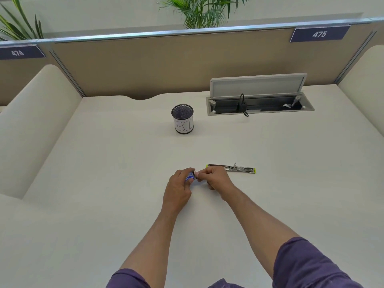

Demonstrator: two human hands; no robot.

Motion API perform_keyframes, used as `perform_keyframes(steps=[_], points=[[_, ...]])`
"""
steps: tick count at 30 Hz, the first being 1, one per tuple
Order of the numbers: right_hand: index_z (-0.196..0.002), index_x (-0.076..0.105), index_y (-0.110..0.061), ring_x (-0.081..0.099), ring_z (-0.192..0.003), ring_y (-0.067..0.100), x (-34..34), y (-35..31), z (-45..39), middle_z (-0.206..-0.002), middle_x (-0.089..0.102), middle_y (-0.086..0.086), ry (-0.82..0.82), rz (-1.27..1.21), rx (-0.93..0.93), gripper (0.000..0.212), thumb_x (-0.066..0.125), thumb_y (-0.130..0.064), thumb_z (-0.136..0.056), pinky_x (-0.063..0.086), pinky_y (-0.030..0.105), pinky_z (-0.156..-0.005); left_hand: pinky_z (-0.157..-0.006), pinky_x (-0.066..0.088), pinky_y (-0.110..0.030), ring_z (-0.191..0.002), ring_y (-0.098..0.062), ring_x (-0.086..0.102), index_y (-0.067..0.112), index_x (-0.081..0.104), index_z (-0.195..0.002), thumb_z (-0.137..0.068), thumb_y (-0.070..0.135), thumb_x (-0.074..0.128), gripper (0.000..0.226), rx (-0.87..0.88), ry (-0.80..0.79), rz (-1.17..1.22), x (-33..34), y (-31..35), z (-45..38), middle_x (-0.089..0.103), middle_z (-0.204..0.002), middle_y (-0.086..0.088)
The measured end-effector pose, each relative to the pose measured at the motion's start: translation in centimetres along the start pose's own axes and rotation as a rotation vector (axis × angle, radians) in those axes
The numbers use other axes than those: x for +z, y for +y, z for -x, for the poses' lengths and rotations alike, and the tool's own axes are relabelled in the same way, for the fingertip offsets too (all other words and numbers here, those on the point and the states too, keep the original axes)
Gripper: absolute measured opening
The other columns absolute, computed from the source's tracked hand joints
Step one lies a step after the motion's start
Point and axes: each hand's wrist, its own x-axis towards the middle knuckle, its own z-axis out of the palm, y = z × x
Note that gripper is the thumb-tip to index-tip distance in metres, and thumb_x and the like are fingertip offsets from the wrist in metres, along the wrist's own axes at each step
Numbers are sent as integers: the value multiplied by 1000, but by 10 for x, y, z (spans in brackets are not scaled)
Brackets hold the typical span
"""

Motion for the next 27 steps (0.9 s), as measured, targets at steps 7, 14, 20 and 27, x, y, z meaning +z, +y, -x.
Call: perform_keyframes(steps=[7,14,20,27], points=[[-76,77,-5,48,-44,1,3,0,0,-69,74,2,27,33,-23,17,82,-21,-80,31,20,-42,-90,50,-30,-106,-16,59,21,62,-129,-97,9,58,34,17,10,1,3,1,0,64,-120,4],[-79,80,-11,50,-51,0,2,-2,1,-73,74,-1,-26,141,-59,11,73,-19,-83,35,12,-47,-85,46,-29,-98,-18,62,20,67,-119,-95,22,64,24,-5,44,-118,0,0,0,72,-109,7],[-101,72,-5,55,-63,12,5,-5,-5,-82,73,4,5,73,108,19,57,-12,-91,41,23,-52,-81,45,-32,-96,-23,53,21,70,-116,-93,21,67,24,-29,89,-212,0,-3,1,73,-103,5],[-109,61,2,64,-74,19,9,-8,-9,-89,66,15,-54,-7,157,32,39,13,-89,59,29,-72,-59,46,-29,-80,-21,60,28,56,-135,-96,25,60,40,-159,76,-259,-1,3,3,53,-109,-1]])
